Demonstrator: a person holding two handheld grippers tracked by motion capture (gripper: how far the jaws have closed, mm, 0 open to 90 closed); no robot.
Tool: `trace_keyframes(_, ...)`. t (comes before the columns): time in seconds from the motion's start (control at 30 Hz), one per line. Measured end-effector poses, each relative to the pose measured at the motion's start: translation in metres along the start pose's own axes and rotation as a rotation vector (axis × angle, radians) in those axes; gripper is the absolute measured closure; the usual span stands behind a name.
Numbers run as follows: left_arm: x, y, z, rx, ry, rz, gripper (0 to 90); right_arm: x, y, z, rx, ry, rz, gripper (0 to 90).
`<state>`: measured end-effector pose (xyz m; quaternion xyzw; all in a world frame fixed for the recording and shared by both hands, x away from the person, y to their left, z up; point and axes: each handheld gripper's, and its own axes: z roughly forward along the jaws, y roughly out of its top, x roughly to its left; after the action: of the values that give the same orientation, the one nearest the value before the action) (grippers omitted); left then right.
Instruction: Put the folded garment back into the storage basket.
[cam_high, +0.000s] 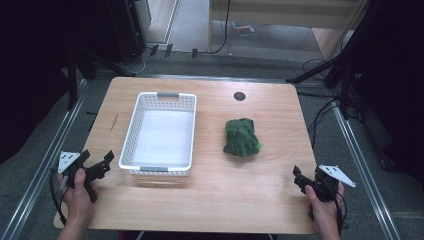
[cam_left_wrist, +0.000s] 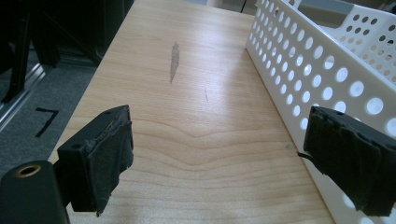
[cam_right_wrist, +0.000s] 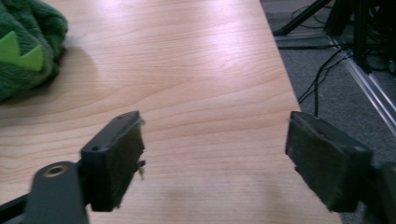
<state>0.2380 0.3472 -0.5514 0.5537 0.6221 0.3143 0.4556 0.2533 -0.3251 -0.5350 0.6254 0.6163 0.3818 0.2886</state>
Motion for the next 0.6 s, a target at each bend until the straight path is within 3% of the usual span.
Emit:
trace_keyframes(0.2, 0.001, -0.001, -0.002, -0.009, -0.011, -0.007, 9.3, 0.014, 0.009, 0.000, 0.007, 0.036, 0.000, 13.5)
trace_keyframes(0.47, 0.001, -0.001, -0.003, -0.007, -0.012, -0.003, 9.2, 0.044, 0.023, -0.005, -0.031, 0.068, -0.063, 13.0)
trace_keyframes(0.6, 0.001, -0.001, -0.003, -0.009, -0.014, -0.003, 9.3, 0.052, 0.028, -0.008, -0.041, 0.075, -0.068, 13.0)
